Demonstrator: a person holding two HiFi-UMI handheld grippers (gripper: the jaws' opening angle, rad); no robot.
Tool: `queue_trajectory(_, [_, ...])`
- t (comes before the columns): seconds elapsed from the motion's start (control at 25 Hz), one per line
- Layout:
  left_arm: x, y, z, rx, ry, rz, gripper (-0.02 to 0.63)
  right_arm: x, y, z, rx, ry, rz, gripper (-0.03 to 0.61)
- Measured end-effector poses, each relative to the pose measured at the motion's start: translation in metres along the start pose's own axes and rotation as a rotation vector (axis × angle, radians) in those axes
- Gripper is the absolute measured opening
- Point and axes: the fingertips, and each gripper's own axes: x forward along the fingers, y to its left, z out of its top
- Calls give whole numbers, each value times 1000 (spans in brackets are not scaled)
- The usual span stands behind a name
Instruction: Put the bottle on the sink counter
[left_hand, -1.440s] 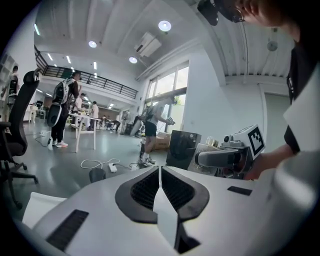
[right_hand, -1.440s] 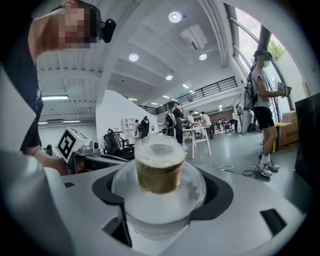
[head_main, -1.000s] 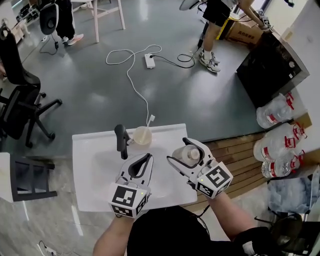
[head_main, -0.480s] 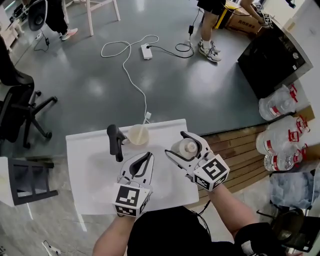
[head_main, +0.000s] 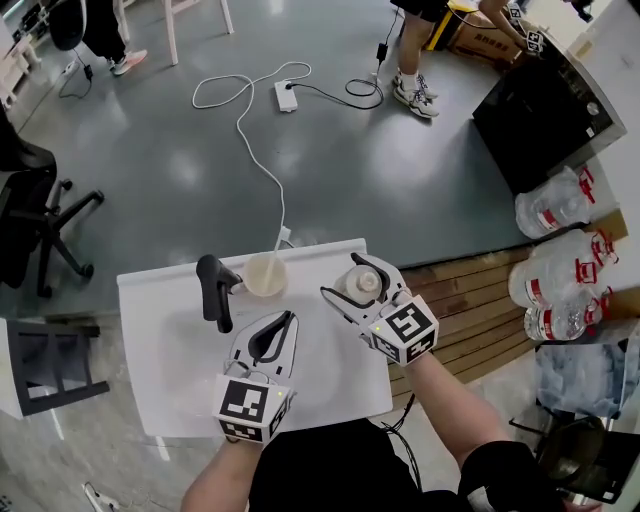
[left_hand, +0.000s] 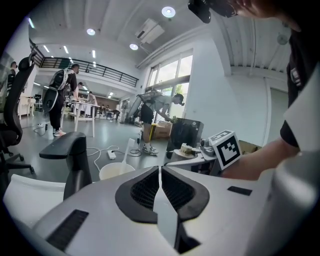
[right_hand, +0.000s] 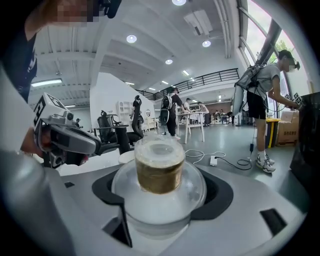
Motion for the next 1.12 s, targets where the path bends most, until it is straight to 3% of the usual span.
queue_trajectory(0.52, [2, 3, -11, -12, 28, 9, 21, 36, -42, -41, -41, 95, -50, 354])
queue_trajectory(1.12, [19, 0, -10, -22, 34, -11, 21, 48, -60, -54, -44, 108, -103, 354])
